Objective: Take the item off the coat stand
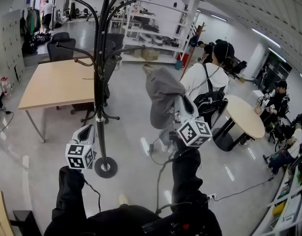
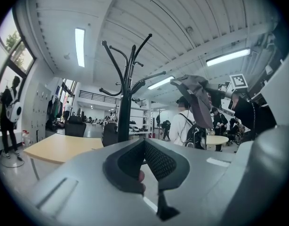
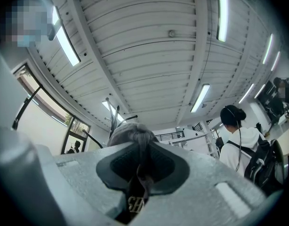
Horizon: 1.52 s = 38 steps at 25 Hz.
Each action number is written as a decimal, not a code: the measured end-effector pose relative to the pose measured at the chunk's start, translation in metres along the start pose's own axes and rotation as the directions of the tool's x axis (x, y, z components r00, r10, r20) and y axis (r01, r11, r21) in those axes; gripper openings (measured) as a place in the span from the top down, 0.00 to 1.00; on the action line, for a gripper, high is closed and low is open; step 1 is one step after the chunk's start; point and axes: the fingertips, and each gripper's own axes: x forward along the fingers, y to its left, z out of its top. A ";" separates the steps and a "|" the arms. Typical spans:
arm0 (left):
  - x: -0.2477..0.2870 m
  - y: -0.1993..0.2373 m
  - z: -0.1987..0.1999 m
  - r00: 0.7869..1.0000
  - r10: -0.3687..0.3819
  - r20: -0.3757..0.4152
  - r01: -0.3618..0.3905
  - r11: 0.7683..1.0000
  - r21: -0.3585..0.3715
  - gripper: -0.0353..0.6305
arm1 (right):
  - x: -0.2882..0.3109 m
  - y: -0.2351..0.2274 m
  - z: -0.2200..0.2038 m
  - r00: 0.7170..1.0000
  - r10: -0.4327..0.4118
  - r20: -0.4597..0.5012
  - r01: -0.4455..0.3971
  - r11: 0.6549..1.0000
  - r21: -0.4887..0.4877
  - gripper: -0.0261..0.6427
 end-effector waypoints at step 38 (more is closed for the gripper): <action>-0.113 -0.018 0.000 0.999 0.032 0.004 -0.032 0.999 0.008 0.94 | -0.110 0.083 -0.096 0.968 0.064 -0.242 -0.051 0.997 0.058 0.89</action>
